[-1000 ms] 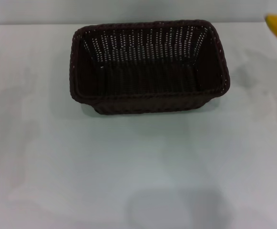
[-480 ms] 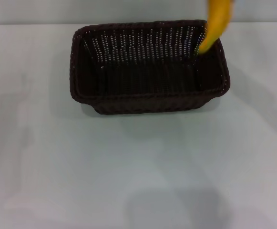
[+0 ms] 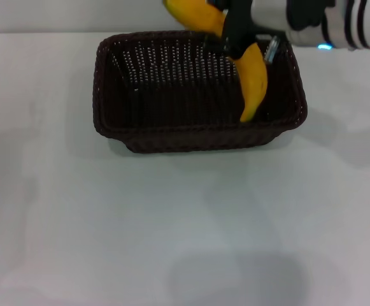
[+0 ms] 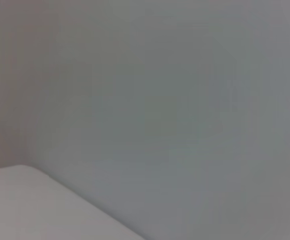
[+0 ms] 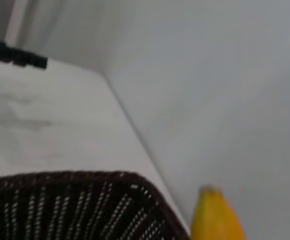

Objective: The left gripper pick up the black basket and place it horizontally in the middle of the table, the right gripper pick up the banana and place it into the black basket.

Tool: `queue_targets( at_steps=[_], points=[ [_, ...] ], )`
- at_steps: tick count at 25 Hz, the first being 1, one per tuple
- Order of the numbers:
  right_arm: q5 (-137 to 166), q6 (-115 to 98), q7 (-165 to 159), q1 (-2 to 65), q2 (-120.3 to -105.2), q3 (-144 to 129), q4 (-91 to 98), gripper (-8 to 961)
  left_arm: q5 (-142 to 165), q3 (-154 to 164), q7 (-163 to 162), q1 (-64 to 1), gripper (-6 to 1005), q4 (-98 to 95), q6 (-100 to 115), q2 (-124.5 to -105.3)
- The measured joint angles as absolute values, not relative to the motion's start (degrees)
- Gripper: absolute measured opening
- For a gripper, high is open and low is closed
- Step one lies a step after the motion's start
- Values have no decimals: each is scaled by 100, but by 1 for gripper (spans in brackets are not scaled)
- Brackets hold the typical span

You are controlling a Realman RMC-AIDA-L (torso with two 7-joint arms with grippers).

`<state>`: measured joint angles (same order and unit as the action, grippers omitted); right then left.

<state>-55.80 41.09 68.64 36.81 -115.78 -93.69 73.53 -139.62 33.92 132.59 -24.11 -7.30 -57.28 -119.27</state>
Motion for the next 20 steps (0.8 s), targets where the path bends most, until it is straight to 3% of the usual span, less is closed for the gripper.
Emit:
queue_targets(
  at_steps=[6,11,20],
  points=[
    [-5742,4022,6988,3725,-11584,-9392,7155,572,-13983,3381,13113,-2429,880,-667,-5719,-11927],
    [-6454,3385,7336,3363,-11576,-9352,7257,648,-14013,3354,13110,-2434,880,-633,-5675,-11927],
    [-10644,2527,9283,2402,-11566,-8654,7024,644,-14126,3348,13512,-2446,879,-360,-5600,-11944]
  ],
)
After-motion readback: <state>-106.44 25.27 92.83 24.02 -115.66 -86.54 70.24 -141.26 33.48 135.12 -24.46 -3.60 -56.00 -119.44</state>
